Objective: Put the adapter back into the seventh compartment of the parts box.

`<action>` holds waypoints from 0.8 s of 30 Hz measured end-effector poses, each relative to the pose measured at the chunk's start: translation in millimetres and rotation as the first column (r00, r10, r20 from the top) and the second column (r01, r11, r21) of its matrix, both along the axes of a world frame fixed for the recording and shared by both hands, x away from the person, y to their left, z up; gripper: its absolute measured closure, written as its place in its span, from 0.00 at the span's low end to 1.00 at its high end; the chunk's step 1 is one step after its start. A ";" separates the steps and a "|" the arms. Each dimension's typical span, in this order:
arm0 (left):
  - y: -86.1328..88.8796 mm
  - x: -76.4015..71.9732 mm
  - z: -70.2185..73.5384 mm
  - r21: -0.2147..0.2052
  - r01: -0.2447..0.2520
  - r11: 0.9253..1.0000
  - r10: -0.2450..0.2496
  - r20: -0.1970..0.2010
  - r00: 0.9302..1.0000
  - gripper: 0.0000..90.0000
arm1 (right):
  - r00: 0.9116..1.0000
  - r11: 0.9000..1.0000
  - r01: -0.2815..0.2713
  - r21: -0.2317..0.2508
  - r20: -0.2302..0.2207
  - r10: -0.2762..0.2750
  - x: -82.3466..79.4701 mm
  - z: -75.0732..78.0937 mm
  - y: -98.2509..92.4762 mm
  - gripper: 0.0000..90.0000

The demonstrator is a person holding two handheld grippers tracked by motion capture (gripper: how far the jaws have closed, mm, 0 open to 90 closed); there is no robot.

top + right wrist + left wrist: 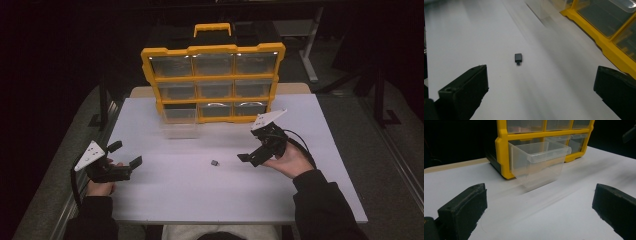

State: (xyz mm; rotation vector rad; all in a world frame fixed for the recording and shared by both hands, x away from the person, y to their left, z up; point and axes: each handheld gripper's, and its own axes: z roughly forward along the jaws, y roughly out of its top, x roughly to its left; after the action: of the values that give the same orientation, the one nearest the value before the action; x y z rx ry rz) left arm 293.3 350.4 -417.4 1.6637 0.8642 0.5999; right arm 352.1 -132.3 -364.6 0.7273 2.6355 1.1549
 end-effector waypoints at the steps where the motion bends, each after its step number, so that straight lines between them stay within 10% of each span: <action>1: 0.0 0.1 -0.1 0.001 0.000 1.000 0.000 0.000 1.000 0.00 | 1.000 1.000 -0.002 -0.003 -0.001 0.002 0.4 -0.5 1.4 0.00; 24: -0.2 0.5 -0.3 0.003 0.002 1.000 -0.002 0.000 1.000 0.00 | 0.998 0.996 -0.066 -0.058 -0.029 0.064 10.5 -8.2 27.8 0.00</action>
State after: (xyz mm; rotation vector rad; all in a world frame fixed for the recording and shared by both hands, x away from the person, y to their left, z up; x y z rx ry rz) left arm 293.8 350.2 -417.6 1.6668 0.8618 0.5998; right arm 362.6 -104.6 -372.9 0.6560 2.7220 1.0862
